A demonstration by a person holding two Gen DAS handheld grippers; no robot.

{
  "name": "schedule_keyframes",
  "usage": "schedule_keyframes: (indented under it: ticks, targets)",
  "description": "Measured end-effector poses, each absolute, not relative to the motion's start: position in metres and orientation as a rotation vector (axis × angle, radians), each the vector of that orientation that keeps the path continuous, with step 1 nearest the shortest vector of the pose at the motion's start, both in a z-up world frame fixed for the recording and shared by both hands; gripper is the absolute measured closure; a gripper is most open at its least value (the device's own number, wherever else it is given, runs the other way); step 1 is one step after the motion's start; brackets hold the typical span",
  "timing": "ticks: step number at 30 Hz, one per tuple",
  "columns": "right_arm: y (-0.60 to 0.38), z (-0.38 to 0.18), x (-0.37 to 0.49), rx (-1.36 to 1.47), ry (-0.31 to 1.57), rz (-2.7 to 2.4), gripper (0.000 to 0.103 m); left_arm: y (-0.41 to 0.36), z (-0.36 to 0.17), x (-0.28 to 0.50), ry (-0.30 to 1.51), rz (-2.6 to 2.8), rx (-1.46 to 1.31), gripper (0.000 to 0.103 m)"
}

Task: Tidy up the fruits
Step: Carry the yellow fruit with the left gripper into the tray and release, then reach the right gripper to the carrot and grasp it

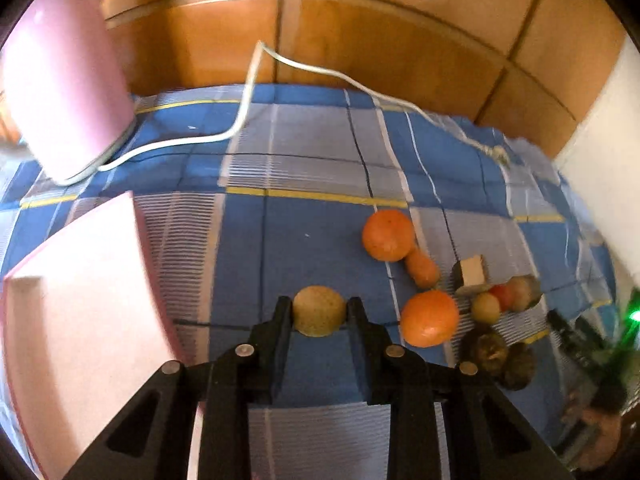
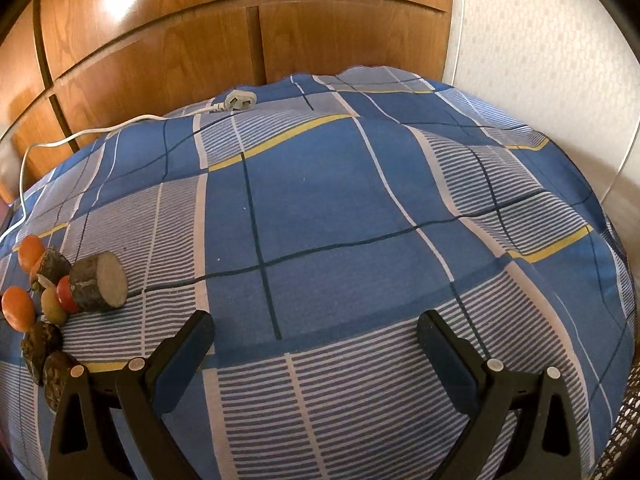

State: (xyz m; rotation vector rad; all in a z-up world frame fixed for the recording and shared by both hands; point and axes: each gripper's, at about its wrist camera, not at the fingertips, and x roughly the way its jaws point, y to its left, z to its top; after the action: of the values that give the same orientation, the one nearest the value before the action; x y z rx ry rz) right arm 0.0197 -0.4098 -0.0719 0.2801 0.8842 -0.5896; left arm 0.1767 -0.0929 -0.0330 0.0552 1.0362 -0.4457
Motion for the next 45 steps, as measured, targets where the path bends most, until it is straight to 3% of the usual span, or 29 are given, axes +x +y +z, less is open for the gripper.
schedule_keyframes:
  ticks: [7,13,22,24,26,27,39,45]
  targets:
    - [-0.407,-0.073,0.021,0.259,0.892,-0.602,0.000,-0.037,-0.003,0.162,0.954,-0.326,-0.093,0.075]
    - [-0.408,-0.073,0.020,0.260,0.884,-0.600,0.000,0.047,-0.010,0.167,0.971,-0.113,-0.237,0.075]
    - [-0.407,-0.072,0.020,0.257,0.881,-0.601,0.000,0.113,-0.029,0.183,0.987,0.174,-0.167,0.075]
    - [-0.407,-0.072,0.020,0.255,0.881,-0.602,0.000,0.115,-0.029,0.175,0.975,0.192,-0.165,0.071]
    - [-0.407,-0.072,0.020,0.257,0.880,-0.601,0.000,0.115,-0.025,0.161,0.947,0.185,-0.175,0.055]
    - [-0.407,-0.072,0.020,0.257,0.880,-0.600,0.000,0.115,-0.022,0.155,0.933,0.185,-0.180,0.054]
    - [-0.406,-0.071,0.019,0.254,0.879,-0.600,0.000,0.076,0.011,0.055,0.804,0.116,-0.175,0.049]
    - [-0.406,-0.071,0.019,0.254,0.878,-0.599,0.000,0.061,0.003,0.017,0.818,0.071,-0.175,0.045]
